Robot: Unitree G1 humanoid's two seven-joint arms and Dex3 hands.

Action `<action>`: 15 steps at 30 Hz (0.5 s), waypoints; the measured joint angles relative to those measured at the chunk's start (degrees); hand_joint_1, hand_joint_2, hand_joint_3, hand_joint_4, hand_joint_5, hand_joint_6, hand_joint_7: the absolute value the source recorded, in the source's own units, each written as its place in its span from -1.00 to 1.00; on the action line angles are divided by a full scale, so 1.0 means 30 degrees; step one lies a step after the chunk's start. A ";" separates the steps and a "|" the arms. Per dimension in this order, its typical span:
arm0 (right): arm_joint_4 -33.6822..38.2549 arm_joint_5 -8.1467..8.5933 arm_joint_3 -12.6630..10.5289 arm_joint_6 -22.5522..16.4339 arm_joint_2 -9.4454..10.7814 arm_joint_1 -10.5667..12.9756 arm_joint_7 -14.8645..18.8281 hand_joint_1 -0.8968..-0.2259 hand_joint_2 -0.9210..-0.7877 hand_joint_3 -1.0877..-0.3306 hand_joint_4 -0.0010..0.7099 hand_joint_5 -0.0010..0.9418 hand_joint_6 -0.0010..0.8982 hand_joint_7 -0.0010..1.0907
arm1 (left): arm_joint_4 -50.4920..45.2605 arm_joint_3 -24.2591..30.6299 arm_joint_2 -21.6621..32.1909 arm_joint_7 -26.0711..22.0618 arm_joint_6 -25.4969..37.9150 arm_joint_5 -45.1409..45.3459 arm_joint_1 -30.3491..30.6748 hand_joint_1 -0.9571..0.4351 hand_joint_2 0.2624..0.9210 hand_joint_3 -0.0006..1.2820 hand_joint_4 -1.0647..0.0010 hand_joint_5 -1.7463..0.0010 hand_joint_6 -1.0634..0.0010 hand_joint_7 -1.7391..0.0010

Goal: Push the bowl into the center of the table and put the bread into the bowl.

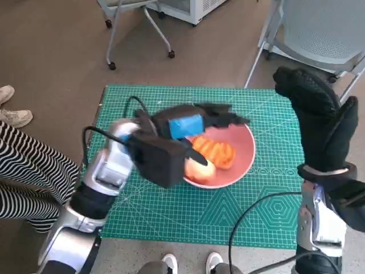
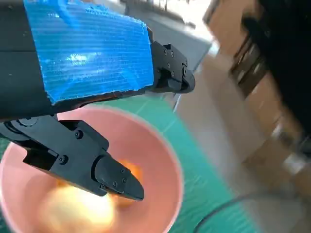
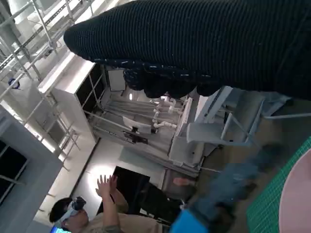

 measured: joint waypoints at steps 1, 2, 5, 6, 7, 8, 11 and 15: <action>0.0012 0.0012 0.0001 0.0029 0.0000 -0.0087 0.0000 -0.37 -1.00 0.12 -0.47 -1.00 -0.82 -0.01 | -0.0006 0.0419 -0.0100 0.0163 0.0006 -0.0435 0.0006 -0.20 0.81 -0.96 0.96 0.99 0.74 0.89; 0.0018 0.0034 0.0004 0.0099 0.0004 -0.0178 -0.0001 -0.38 -1.00 0.12 -0.47 -1.00 -0.82 -0.01 | 0.0014 0.0863 -0.0231 0.0322 0.0002 -0.1012 0.0008 -0.22 0.85 -0.95 0.96 0.99 0.75 0.90; 0.0020 0.0090 0.0011 0.0364 0.0013 -0.0426 -0.0014 -0.39 -1.00 0.18 -0.47 -1.00 -0.81 0.00 | 0.0317 0.2170 -0.0793 0.0808 -0.0285 -0.2766 0.0005 -0.36 0.95 -0.89 0.94 0.99 0.77 0.91; 0.0020 0.0102 0.0016 0.0460 0.0021 -0.0511 -0.0024 -0.39 -1.00 0.19 -0.47 -1.00 -0.80 0.00 | 0.0458 0.2574 -0.0990 0.0938 -0.0424 -0.3308 0.0003 -0.39 0.97 -0.86 0.94 0.99 0.78 0.91; 0.0019 0.0108 0.0023 0.0560 0.0033 -0.0608 -0.0037 -0.40 -1.00 0.20 -0.47 -0.99 -0.80 0.00 | 0.0602 0.2940 -0.1175 0.1072 -0.0592 -0.3870 0.0003 -0.41 0.97 -0.83 0.93 0.99 0.77 0.91; 0.0015 0.0114 0.0027 0.0665 0.0041 -0.0728 -0.0051 -0.40 -1.00 0.22 -0.46 -0.99 -0.80 0.00 | 0.0765 0.3344 -0.1399 0.1197 -0.0713 -0.4371 0.0004 -0.45 0.98 -0.79 0.92 0.99 0.77 0.91; -0.0030 0.0123 0.0057 0.0941 0.0073 -0.1022 -0.0114 -0.41 -1.00 0.26 -0.44 -0.99 -0.79 0.00 | 0.1071 0.4249 -0.2002 0.1701 -0.0958 -0.5740 0.0021 -0.49 0.99 -0.56 0.90 0.98 0.77 0.91; -0.0139 0.0123 0.0147 0.1279 0.0152 -0.1369 -0.0275 -0.39 -1.00 0.27 -0.42 -0.98 -0.78 0.00 | 0.0854 0.5178 -0.2923 0.2434 -0.1045 -0.7354 0.0233 -0.52 1.00 -0.39 0.89 0.97 0.80 0.90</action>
